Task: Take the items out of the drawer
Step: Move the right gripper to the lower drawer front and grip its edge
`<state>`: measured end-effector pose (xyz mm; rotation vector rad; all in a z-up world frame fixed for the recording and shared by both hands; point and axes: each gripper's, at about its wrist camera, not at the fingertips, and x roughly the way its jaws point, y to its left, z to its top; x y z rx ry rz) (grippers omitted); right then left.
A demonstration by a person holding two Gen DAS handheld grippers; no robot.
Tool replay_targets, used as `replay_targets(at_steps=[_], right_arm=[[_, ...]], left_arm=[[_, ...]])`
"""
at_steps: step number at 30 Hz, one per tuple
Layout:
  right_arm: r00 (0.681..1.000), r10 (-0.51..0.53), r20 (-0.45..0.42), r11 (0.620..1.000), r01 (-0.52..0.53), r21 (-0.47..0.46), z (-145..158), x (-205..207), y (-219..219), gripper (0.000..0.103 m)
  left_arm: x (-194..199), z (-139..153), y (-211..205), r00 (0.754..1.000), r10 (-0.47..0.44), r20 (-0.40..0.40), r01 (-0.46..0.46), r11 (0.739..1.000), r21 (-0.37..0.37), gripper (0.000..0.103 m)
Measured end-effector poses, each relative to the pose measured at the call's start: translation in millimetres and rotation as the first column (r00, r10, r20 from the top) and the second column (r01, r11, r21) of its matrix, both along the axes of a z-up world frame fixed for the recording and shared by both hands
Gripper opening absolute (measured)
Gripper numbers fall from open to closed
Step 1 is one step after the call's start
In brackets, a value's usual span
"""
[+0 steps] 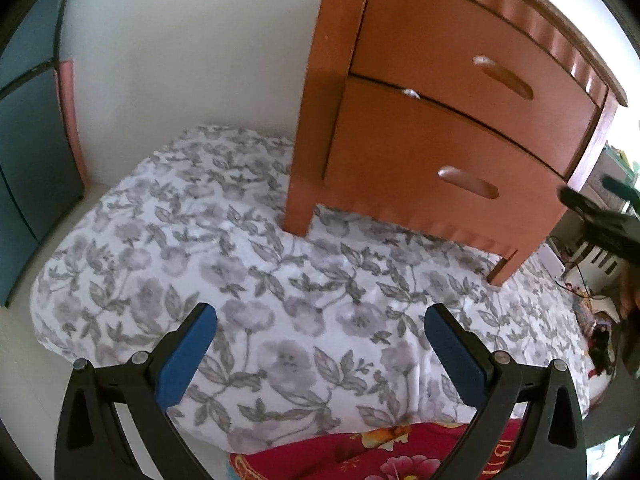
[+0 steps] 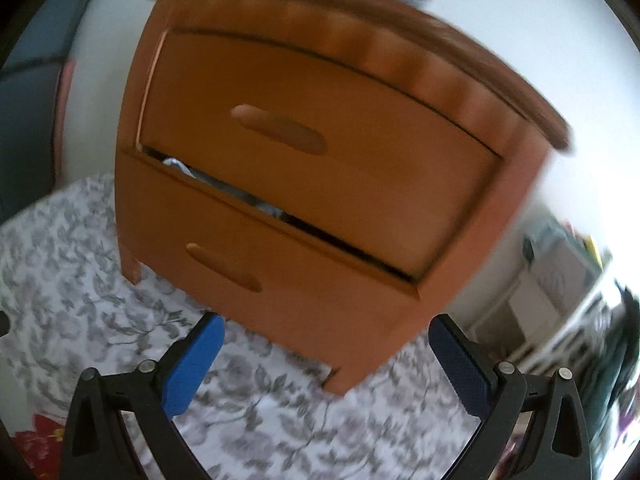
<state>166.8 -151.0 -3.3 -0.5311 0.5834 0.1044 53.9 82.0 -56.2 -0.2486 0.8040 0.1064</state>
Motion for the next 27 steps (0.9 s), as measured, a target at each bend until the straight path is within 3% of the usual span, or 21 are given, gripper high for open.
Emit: replay_targets(at_steps=[5,12,27], right_arm=[[0.999,0.034,-0.013,0.992,-0.035,-0.125,-17.3,34.5,26.8,0.102],[0.996,0.088,-0.009,0.941,-0.086,-0.329,-44.5,72.1,50.4,0.102],[0.988,0.152,-0.006,0.911,-0.142,-0.387,-62.0,86.8,89.6,0.102]], left_arm=[[8.5,-10.3,-3.7,0.999,-0.028,-0.025,0.028,1.000,-0.014,0.103],[18.1,-19.0,-2.7,0.998,-0.043,-0.050,0.043,0.999,-0.016,0.103],[21.1,-28.5,-7.9,0.993,-0.087,-0.080,0.083,0.995,-0.056,0.103]])
